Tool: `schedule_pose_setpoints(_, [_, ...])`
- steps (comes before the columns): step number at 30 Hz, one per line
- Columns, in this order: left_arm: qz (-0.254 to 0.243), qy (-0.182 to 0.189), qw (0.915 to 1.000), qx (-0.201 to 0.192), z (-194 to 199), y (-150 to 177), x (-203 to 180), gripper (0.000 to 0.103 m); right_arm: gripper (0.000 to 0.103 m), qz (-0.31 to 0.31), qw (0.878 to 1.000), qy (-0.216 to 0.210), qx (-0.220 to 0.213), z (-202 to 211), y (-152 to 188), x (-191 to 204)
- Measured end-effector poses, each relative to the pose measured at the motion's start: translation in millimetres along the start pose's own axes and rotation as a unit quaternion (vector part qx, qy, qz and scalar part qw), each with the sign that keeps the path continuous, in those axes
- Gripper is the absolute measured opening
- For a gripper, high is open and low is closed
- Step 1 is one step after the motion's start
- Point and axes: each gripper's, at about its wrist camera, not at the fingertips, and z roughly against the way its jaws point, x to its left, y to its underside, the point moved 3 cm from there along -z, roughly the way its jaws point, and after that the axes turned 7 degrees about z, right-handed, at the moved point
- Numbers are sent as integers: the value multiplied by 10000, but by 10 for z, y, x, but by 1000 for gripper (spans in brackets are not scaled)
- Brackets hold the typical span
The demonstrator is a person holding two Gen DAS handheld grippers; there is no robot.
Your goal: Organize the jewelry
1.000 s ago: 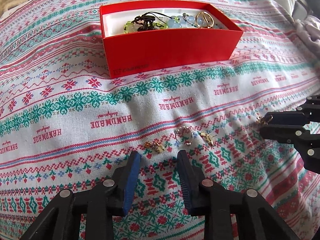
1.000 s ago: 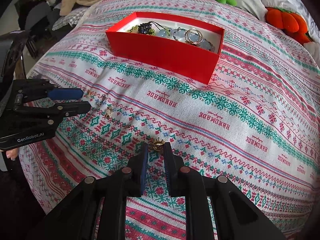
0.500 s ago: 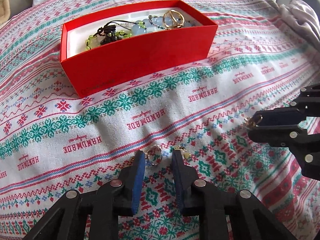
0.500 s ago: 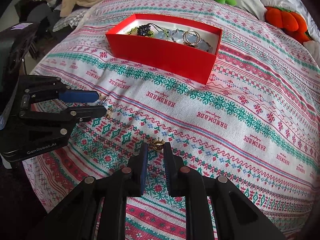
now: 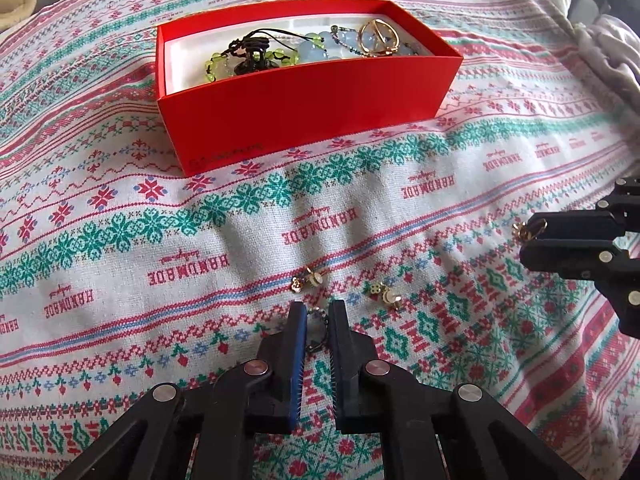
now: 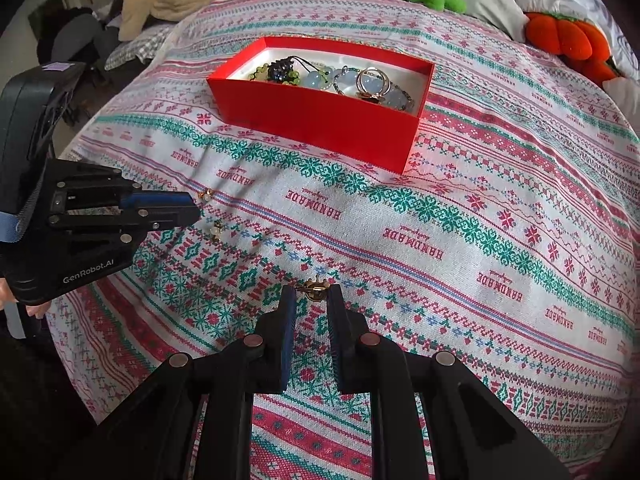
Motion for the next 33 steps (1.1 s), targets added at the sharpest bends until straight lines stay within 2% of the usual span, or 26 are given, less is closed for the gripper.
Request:
schedule_pose_setpoints(7, [61, -77, 9999, -18, 130, 120, 106, 4, 16, 33, 10000, -28, -38, 35, -14, 16])
schedule_pose_setpoints(17, [259, -54, 9996, -141, 273, 74, 190, 1, 16, -23, 9999, -52, -142, 108, -68, -7])
schedule_pose_setpoints(24, [442, 39, 9986, -291, 402, -89, 207, 1, 16, -213, 9990, -79, -383, 249, -204, -63])
schedule_pose_setpoints(33, [536, 225, 9969, -535, 607, -451, 198, 1, 16, -507, 9958, -132, -751, 447, -484, -143])
